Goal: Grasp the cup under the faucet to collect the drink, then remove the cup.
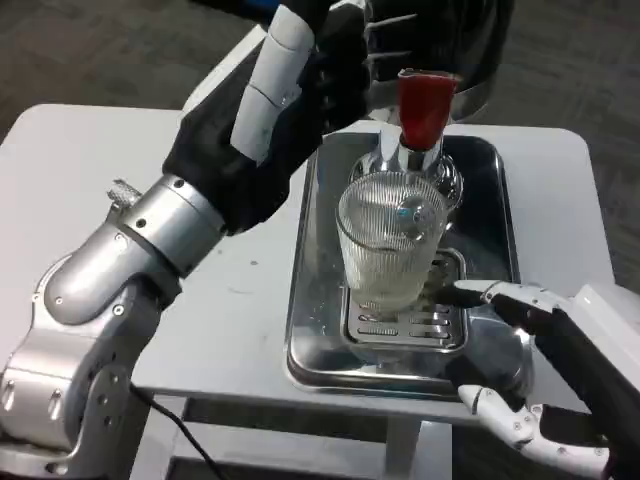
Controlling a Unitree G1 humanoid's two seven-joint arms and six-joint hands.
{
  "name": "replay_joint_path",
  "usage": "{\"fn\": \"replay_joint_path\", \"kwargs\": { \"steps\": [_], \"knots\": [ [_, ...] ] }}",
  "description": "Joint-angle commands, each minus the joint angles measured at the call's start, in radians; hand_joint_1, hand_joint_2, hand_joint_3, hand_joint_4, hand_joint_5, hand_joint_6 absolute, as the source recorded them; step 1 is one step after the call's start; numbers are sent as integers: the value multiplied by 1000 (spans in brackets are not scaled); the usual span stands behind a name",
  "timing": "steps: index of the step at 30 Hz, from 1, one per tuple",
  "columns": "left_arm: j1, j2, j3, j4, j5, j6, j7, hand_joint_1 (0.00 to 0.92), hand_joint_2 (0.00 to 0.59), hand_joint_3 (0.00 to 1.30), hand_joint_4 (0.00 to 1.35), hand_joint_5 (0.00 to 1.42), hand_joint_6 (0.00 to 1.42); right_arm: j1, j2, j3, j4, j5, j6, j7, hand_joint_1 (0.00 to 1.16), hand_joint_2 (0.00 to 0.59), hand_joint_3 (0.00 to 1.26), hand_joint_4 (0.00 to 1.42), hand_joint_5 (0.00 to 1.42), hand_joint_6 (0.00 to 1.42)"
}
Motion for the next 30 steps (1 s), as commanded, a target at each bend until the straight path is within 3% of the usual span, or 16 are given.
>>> {"fn": "replay_joint_path", "kwargs": {
  "steps": [1,8,24,30],
  "knots": [
    [-19,-21,-24,35,-3,-3,-27,0,75,306,273,316,349,9,4,-5,3,5,-4,-11,420,461,268,242,191,147],
    [-35,-27,-39,64,4,-23,-75,0,77,306,273,317,348,6,3,-12,2,8,-1,-10,420,461,268,244,191,147],
    [-19,74,-14,53,118,-165,-105,0,70,513,458,419,436,-12,5,-9,6,9,5,-5,421,461,268,252,192,147],
    [31,113,-22,22,180,-246,-114,0,69,516,413,383,411,-19,7,1,4,3,12,-2,421,461,268,253,194,147]
  ]
}}
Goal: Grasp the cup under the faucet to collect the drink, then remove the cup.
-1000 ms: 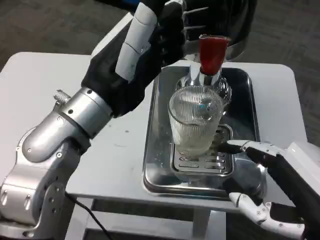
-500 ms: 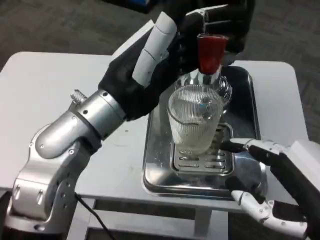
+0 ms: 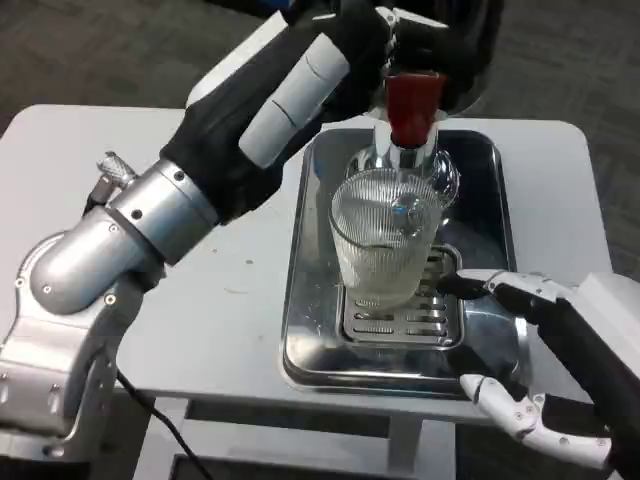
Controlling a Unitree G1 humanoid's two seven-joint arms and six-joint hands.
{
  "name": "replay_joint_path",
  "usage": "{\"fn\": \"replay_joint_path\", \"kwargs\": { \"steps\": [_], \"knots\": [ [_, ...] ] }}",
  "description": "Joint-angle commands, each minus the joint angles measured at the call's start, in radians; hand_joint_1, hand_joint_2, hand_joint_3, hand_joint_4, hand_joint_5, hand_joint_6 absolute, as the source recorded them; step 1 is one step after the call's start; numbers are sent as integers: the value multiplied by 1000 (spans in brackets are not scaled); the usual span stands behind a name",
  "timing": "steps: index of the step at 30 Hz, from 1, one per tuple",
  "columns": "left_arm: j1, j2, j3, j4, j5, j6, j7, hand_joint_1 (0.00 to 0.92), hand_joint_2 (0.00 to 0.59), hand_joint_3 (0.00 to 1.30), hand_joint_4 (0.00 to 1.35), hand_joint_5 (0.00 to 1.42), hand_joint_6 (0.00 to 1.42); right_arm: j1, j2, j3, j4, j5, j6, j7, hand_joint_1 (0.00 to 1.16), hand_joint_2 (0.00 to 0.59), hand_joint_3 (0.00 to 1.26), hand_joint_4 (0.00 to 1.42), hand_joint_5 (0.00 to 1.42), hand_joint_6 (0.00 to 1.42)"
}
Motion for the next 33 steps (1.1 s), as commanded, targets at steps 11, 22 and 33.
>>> {"fn": "replay_joint_path", "kwargs": {
  "steps": [11,22,33],
  "knots": [
    [109,74,-44,-72,142,-171,-25,0,75,189,51,102,104,13,6,4,-6,7,15,-6,421,461,271,253,195,147],
    [128,56,-72,-55,133,-184,-27,0,84,171,12,65,5,24,6,0,-9,10,9,-9,421,461,276,253,197,147],
    [123,-4,-24,-3,19,-123,-11,0,94,119,33,88,15,26,5,-3,-10,11,11,-8,422,461,277,253,205,147]
  ]
}}
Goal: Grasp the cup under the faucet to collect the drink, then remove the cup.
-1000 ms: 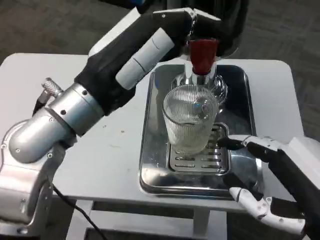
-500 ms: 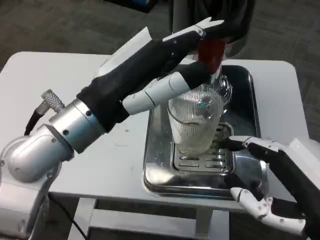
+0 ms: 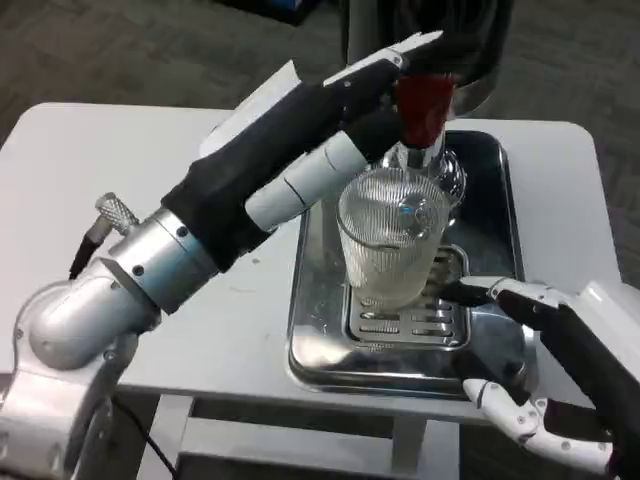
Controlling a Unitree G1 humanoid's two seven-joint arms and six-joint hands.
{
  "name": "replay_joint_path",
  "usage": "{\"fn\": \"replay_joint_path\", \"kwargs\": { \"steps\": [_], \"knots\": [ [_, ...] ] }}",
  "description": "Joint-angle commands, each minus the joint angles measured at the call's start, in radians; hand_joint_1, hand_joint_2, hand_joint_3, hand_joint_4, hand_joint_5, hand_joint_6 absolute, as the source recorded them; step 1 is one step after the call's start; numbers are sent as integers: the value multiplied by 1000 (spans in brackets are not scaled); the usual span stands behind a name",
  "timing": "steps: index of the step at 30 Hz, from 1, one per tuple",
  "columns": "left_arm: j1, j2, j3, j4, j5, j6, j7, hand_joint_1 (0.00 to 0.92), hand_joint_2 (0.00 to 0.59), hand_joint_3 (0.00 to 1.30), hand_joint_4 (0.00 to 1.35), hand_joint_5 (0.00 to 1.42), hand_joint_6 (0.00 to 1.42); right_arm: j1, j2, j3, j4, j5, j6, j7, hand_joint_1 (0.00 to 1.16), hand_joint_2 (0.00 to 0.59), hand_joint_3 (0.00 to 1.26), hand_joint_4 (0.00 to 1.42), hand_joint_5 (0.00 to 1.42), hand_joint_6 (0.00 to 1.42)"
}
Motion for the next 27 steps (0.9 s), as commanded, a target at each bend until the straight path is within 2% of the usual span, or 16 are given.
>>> {"fn": "replay_joint_path", "kwargs": {
  "steps": [1,6,18,27],
  "knots": [
    [11,-14,19,28,-40,32,-3,0,95,115,32,88,15,12,4,-4,-11,9,-4,-7,422,461,277,253,205,147],
    [0,2,14,35,-41,17,-26,0,98,107,26,88,16,12,4,-5,-12,9,-4,-7,422,461,280,253,206,147],
    [-20,41,-14,44,-16,-38,-95,0,107,278,156,190,82,6,6,3,-8,6,-2,-7,422,461,280,253,206,147],
    [-32,94,-27,72,50,-152,-113,0,108,318,179,223,102,-11,7,9,-4,3,6,-5,422,461,280,253,206,147]
  ]
}}
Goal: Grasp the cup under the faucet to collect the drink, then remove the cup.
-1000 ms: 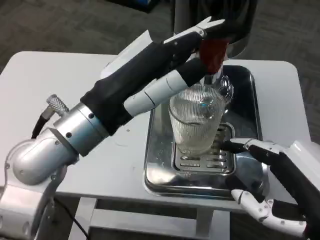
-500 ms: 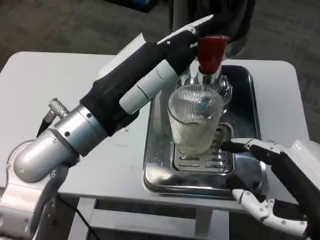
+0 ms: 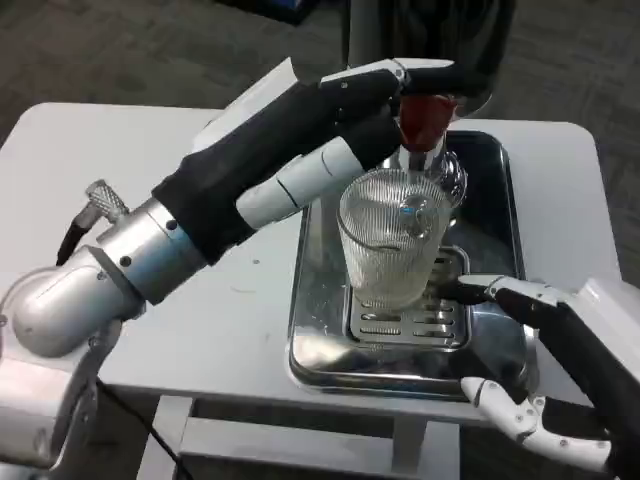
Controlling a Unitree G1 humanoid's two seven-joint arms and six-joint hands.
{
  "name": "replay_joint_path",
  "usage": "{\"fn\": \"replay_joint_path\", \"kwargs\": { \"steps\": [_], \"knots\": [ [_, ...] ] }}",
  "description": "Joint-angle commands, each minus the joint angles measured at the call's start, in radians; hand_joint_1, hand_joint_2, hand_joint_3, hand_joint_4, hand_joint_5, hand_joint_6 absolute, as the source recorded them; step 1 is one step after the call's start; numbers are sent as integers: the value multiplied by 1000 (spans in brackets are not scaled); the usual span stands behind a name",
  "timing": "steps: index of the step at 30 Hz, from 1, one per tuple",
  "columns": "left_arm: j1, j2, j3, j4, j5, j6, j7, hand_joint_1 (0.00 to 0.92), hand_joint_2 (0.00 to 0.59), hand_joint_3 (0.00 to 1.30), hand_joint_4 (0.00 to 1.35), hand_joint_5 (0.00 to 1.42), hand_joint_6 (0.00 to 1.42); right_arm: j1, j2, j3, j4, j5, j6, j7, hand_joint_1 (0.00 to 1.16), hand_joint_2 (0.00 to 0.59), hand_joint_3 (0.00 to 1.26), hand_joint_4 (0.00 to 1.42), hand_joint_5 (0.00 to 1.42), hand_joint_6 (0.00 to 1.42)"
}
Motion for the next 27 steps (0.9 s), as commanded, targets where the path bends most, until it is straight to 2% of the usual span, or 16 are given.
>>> {"fn": "replay_joint_path", "kwargs": {
  "steps": [1,11,18,23,27],
  "knots": [
    [0,38,-24,14,42,-68,-50,0,108,319,180,223,102,-3,6,4,-3,3,6,-5,422,461,280,253,206,147],
    [12,66,-33,24,76,-125,-54,0,109,326,187,227,104,-9,8,10,-2,3,11,-6,422,461,280,253,206,147],
    [19,71,-27,22,76,-126,-50,0,109,327,188,227,105,-15,16,14,1,3,25,-8,422,461,281,262,226,167],
    [23,77,-28,22,78,-136,-49,0,109,330,188,227,106,-10,35,-6,10,25,63,-9,460,452,282,295,273,200],
    [28,81,-30,18,86,-146,-48,0,109,329,188,227,106,-2,54,-31,12,65,102,-9,491,418,268,348,333,240]
  ]
}}
